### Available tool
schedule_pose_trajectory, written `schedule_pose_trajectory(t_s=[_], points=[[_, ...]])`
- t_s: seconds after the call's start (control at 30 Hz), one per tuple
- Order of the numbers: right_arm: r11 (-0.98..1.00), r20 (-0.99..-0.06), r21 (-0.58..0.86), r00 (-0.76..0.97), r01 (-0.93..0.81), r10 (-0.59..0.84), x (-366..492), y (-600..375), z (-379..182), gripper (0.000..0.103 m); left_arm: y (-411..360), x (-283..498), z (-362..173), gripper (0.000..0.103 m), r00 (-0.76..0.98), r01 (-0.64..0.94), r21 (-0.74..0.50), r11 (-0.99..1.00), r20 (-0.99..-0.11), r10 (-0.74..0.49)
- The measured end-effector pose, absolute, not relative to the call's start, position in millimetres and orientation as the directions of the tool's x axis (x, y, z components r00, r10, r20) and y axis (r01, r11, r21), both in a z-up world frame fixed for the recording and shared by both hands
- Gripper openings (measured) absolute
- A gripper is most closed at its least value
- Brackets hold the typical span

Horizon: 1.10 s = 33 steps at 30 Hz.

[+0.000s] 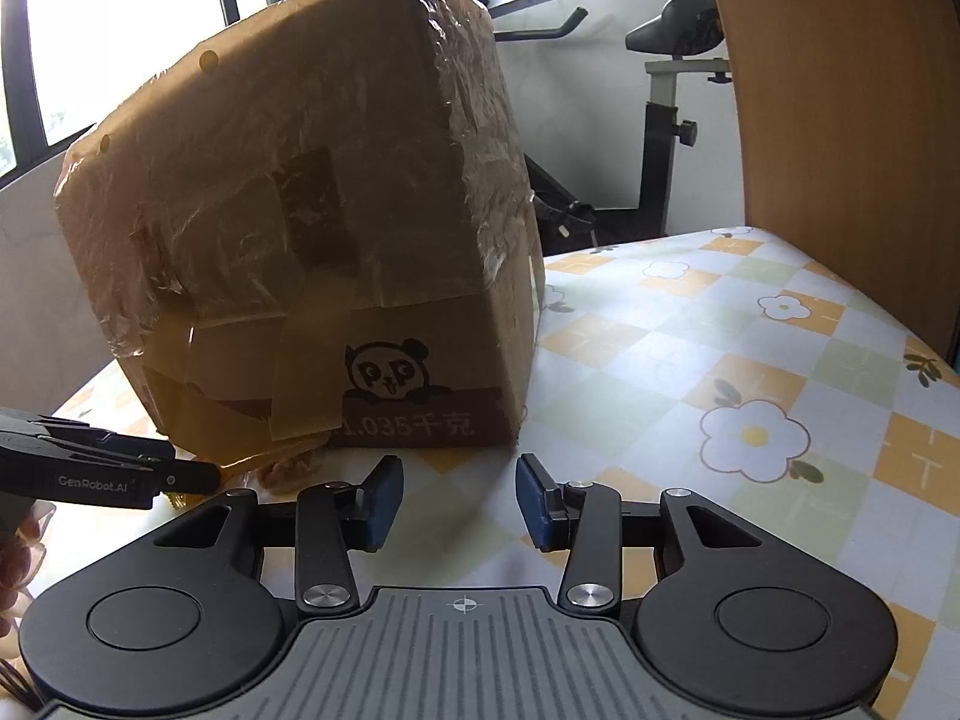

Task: Organize snacks
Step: 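Move both grippers back toward the last snacks on the table, then grasp the small yellow packet with the left gripper while the right gripper approaches a jerky packet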

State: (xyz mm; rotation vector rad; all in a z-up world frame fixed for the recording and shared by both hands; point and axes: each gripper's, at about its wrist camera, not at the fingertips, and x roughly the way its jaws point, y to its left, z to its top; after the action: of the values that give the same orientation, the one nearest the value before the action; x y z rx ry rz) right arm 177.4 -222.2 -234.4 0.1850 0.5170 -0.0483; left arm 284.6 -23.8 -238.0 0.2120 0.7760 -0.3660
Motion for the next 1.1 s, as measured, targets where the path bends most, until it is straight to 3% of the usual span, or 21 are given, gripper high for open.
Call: schedule_pose_trajectory(t_s=[0.13, 0.63, 0.87, 1.1], points=[[0.983, -0.497, 0.165, 0.868, 0.086, 0.008, 176, -222, -235, 0.039, -28, 272, -240, 0.038, 0.684, 0.383, 0.104, 0.918, -0.699, -0.206], [0.993, -0.574, 0.104, 0.819, 0.063, 0.009, 189, -207, -238, 0.039, 46, 219, -242, 0.038, 0.712, 0.082, 0.015, 0.997, -0.7, -0.048], [0.998, -0.624, 0.07, 0.781, 0.006, 0.039, 214, -171, -223, 0.043, 55, 204, -244, 0.038, 0.729, 0.054, -0.043, 0.998, -0.681, -0.069], [0.981, -0.667, 0.155, 0.745, 0.119, 0.015, 258, -137, -224, 0.048, 56, 204, -242, 0.038, 0.743, 0.041, -0.115, 0.993, -0.661, -0.107]])
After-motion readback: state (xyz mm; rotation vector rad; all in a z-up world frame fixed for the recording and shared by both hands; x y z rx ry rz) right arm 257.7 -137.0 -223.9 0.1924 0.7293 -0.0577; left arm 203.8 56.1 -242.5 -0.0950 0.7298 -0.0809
